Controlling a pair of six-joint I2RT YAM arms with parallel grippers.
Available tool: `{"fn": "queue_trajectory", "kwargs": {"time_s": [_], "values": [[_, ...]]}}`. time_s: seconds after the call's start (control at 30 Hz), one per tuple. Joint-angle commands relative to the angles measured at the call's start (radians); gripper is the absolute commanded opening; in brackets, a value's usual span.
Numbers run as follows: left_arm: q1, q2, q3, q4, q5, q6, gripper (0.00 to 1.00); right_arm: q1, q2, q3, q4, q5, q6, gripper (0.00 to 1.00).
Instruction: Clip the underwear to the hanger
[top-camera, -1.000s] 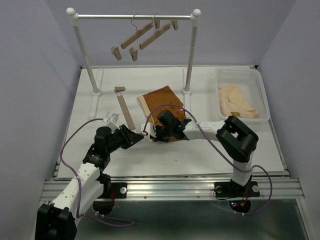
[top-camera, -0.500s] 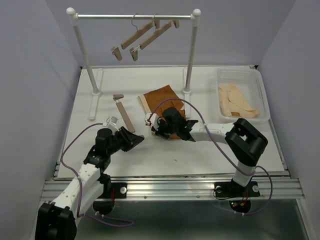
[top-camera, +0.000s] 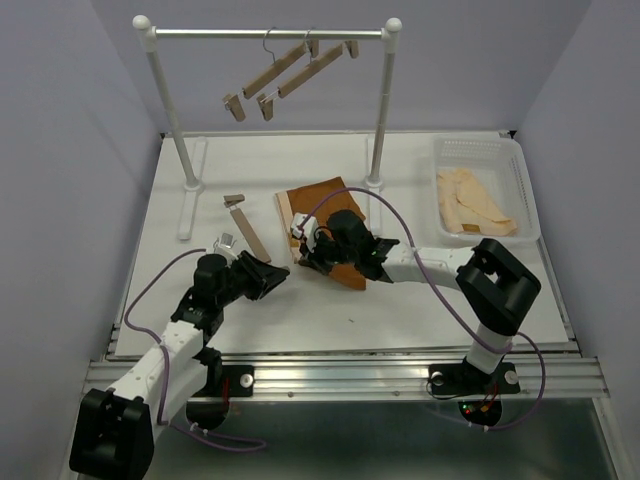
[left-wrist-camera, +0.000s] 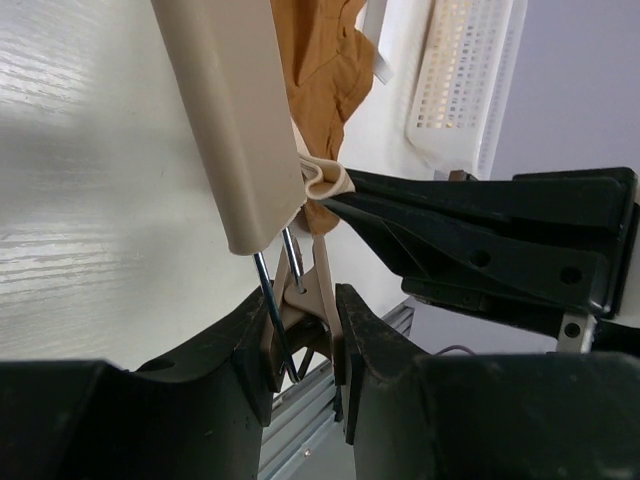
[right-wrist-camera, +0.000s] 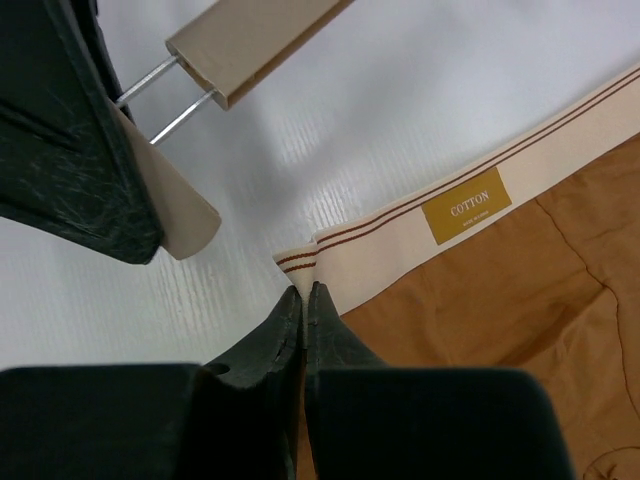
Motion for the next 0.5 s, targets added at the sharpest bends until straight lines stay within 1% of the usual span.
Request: {"fn": "queue_trajectory", "kwargs": {"time_s": [0.0,0.23,0.33,0.47], "values": [[0.006,0.03,0.009,0.08,-0.023,-0.042,0.0,-0.005,-0.053,0.006,0.095,-0.05,0.054,0.01],[0.006,0.081,0.012,0.109,-0.071,-0.13,0.0,-0.005,-0.067,-0.019,0.112,-0.102,0.078,0.01],[0.006,0.072,0.007,0.138,-0.08,-0.167,0.0,-0.005,-0.063,-0.025,0.112,-0.108,0.08,0.01],[0.006,0.05,0.004,0.114,-0.104,-0.199,0.0,-0.005,-0.06,-0.033,0.113,-0.103,0.075,0.01]]}}
